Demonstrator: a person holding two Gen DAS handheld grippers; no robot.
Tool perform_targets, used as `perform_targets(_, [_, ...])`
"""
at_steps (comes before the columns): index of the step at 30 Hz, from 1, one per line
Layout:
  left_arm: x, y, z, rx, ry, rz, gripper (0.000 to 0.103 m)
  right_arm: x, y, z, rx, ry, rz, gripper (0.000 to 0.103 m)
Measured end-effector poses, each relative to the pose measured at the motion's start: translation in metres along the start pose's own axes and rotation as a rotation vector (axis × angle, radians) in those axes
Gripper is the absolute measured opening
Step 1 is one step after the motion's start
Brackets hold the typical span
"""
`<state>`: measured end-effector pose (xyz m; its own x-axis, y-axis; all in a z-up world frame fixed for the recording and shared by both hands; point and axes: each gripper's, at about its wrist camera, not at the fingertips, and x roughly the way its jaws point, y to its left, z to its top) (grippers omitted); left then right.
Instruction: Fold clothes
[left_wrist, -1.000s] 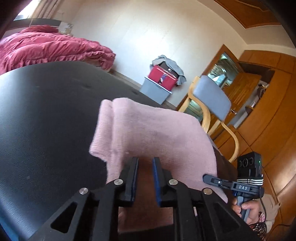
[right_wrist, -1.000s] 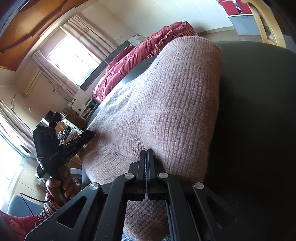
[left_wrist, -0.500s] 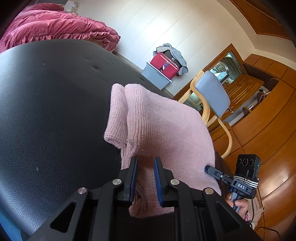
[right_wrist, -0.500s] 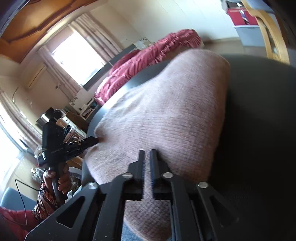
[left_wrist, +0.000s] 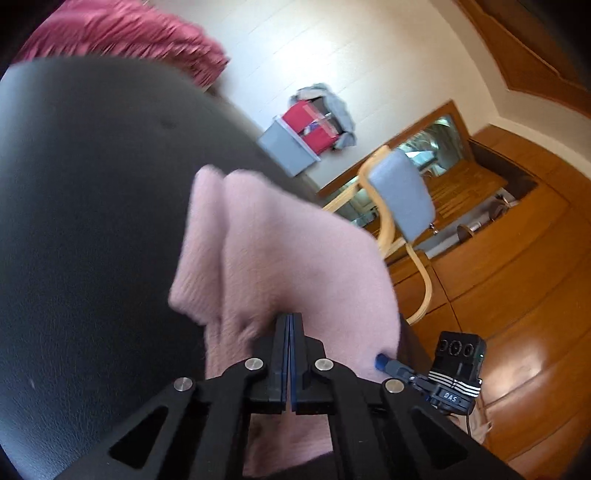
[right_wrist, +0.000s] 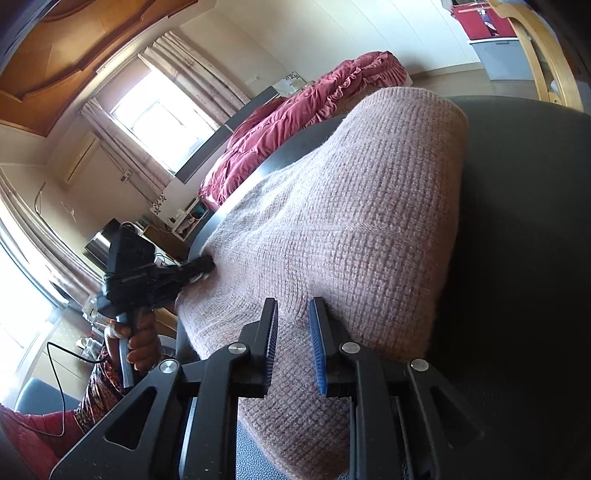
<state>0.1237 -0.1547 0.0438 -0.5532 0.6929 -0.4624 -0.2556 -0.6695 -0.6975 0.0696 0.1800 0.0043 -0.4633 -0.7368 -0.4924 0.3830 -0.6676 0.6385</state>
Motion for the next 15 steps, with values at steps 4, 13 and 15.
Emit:
perform_targets(4, [0.001, -0.011, 0.012, 0.086, 0.004, 0.072, 0.0, 0.001, 0.001, 0.0, 0.0, 0.001, 0.0, 0.019])
perform_targets(13, [-0.003, 0.019, -0.002, -0.023, 0.038, 0.002, 0.033, 0.0, -0.003, 0.0, 0.009, 0.003, 0.01, 0.019])
perform_targets(15, [-0.004, 0.02, -0.002, -0.015, 0.04, 0.019, 0.033, 0.001, -0.002, 0.0, 0.008, 0.003, 0.007, 0.019])
